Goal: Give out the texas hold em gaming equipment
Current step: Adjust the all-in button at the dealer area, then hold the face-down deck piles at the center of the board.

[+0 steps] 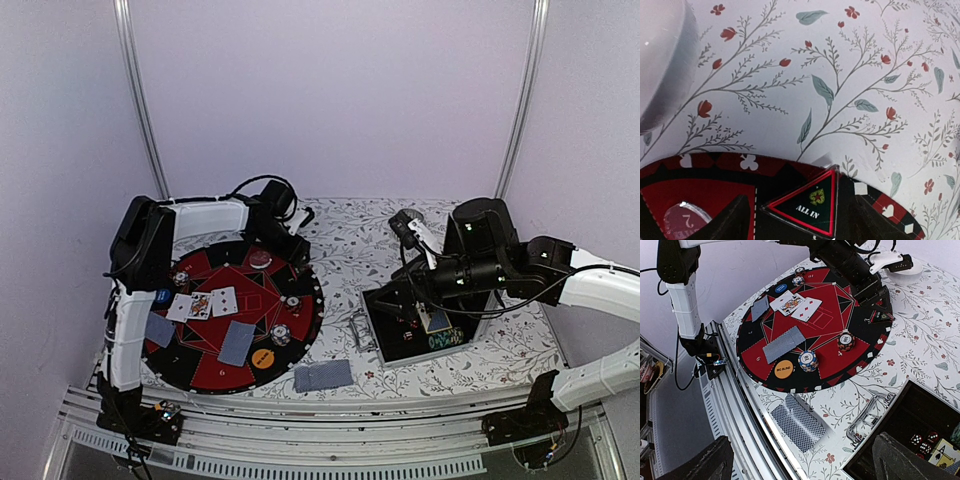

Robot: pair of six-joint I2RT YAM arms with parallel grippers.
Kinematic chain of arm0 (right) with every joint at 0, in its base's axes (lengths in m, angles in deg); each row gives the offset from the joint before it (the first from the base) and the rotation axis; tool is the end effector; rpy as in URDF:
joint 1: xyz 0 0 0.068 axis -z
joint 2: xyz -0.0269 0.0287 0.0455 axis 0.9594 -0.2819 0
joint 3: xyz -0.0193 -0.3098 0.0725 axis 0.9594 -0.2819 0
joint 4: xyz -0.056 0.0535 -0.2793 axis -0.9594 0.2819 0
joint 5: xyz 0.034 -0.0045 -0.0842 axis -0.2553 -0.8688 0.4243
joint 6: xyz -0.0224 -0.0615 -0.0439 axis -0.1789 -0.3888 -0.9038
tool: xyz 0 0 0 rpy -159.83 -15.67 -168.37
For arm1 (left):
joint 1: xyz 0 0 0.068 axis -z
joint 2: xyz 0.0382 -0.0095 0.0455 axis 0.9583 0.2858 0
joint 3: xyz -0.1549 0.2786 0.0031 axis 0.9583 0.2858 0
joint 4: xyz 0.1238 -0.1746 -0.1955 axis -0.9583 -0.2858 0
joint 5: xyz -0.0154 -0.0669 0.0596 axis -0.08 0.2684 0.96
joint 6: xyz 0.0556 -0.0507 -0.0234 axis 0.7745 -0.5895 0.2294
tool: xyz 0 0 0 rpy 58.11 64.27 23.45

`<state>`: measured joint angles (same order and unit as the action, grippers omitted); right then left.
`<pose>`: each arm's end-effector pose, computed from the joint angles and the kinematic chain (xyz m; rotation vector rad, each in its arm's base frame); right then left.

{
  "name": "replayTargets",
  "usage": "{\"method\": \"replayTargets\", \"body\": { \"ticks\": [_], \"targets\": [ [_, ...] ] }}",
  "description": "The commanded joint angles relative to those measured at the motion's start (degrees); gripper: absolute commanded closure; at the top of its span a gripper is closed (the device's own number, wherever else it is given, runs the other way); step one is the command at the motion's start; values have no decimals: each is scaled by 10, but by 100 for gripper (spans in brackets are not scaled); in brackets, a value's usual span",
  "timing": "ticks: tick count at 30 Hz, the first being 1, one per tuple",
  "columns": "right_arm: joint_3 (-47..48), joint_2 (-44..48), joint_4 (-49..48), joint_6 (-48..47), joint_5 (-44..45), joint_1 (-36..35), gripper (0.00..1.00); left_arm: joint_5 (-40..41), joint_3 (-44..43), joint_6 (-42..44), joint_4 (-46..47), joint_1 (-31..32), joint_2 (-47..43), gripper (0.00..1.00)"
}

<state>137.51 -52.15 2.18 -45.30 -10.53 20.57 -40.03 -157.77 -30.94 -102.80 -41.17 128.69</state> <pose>0.1619 0.2426 0.3360 -0.9148 2.0645 0.9158 0.4750 -0.3064 0.1630 0.7712 2.4835 -0.3153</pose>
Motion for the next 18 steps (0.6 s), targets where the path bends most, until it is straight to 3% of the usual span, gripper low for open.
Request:
{"method": "replayTargets", "body": {
  "ticks": [1, 7, 13, 18],
  "targets": [
    [-3, 13, -5, 1, -2, 3, 1, -20, -13, -3, -18, -2, 47, 31],
    [-3, 18, 1, 3, -1, 3, 1, -32, -5, 4, -26, 0, 53, 32],
    [-2, 18, 1, 4, 2, 3, 1, -50, 71, 38, 18, 18, 3, 43],
    [1, 16, 1, 2, -1, 3, 1, -52, 101, 54, 21, 31, -17, 45]
  ]
}}
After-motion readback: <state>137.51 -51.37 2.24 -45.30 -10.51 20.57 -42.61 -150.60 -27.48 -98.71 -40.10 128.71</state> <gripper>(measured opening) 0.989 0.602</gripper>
